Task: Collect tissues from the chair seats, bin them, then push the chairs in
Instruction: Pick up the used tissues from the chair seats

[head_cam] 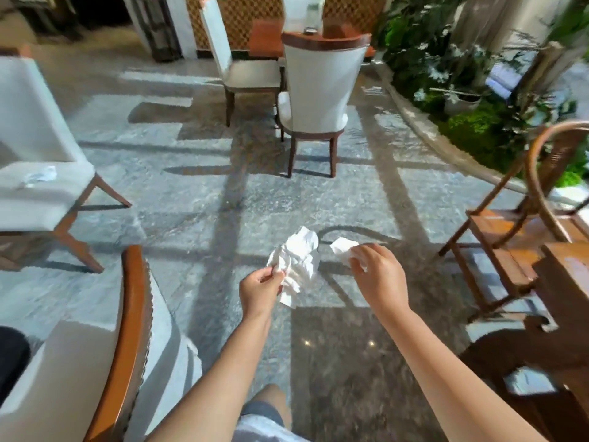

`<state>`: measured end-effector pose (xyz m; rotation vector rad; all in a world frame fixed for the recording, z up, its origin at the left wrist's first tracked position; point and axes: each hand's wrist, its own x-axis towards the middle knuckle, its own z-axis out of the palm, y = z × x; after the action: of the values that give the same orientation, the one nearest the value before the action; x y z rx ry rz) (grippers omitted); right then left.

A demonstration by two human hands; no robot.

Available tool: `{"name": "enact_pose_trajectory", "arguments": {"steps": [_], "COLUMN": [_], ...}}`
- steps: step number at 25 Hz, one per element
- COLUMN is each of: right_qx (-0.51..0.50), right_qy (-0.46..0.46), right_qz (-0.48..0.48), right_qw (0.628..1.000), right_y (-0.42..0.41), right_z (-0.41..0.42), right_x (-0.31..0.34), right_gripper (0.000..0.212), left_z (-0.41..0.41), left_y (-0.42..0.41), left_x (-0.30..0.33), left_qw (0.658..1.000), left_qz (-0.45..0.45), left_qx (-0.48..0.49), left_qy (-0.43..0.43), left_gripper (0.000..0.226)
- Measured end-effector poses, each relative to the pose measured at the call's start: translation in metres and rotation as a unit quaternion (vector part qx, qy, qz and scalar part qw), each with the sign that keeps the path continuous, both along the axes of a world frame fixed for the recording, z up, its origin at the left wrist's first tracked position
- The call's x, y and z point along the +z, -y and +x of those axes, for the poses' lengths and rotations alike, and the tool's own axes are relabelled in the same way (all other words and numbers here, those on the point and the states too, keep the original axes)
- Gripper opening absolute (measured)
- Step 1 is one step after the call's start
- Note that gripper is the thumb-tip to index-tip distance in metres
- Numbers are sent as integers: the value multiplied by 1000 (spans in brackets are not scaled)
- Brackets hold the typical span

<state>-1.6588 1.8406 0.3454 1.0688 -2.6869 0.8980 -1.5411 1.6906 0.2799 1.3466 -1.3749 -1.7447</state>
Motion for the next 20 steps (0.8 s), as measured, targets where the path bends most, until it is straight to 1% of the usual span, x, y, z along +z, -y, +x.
{"name": "enact_pose_trajectory", "arguments": {"steps": [3, 6, 9, 11, 13, 17, 20], "right_qx": [45, 68, 114, 143, 157, 225, 287], "right_qy": [-1, 11, 8, 11, 16, 10, -3], "right_qz": [12, 14, 14, 22, 32, 30, 18], "right_qw": [999, 998, 993, 989, 987, 974, 958], "right_y": [65, 144, 218, 261, 302, 392, 474], "right_z": [-52, -103, -143, -166, -186, -219, -245], "right_x": [-12, -19, -21, -21, -21, -21, -25], "right_gripper": [16, 14, 14, 15, 15, 16, 17], "left_z": [-43, -85, -113, -131, -144, -167, -181], "left_y": [52, 119, 183, 221, 253, 325, 383], "left_x": [-7, -13, -11, -11, -7, -11, -19], "left_qw": [999, 997, 994, 991, 988, 975, 958], "left_qz": [20, 19, 23, 31, 34, 36, 39], "left_qx": [44, 68, 104, 125, 152, 220, 284], "left_qy": [0, 2, 19, 19, 12, 5, -9], "left_gripper": [19, 20, 19, 19, 15, 14, 13]}}
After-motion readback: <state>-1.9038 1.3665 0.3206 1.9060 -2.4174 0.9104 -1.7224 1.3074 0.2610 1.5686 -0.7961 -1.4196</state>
